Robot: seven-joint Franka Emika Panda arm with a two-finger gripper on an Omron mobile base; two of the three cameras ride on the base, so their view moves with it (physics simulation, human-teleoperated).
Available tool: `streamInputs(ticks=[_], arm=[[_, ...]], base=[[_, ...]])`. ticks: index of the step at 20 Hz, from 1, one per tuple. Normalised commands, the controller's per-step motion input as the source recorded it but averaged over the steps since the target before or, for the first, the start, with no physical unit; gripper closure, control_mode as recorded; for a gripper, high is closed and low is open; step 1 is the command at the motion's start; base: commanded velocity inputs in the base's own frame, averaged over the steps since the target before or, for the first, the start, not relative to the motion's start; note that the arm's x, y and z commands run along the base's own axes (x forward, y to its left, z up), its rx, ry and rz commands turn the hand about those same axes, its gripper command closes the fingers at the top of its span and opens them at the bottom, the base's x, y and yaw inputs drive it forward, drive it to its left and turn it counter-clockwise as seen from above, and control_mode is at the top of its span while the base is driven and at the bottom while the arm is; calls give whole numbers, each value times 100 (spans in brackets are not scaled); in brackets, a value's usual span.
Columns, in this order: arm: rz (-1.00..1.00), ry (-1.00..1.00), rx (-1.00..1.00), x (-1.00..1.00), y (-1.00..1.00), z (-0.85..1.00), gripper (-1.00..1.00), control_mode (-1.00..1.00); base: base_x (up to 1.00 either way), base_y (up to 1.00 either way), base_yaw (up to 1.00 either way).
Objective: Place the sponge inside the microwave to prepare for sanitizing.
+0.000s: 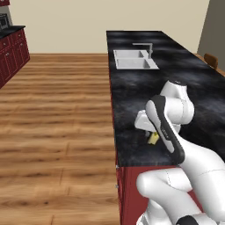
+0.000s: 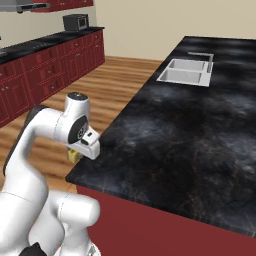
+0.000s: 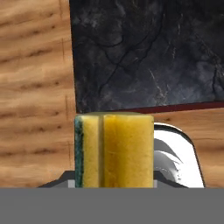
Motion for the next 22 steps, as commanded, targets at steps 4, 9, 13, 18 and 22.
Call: streamInputs(ticks=[4, 9, 13, 18, 22], arm=[[11, -15, -6, -30, 12, 22, 100, -100], [5, -12, -7, -33, 10, 20, 100, -100], [3, -2, 0, -14, 6, 12, 100, -100], [0, -1, 0, 0, 0, 1, 100, -100], [0, 0, 0, 0, 0, 0, 100, -100]], base=[[0, 0, 0], [0, 0, 0], [0, 0, 0], [0, 0, 0], [0, 0, 0]])
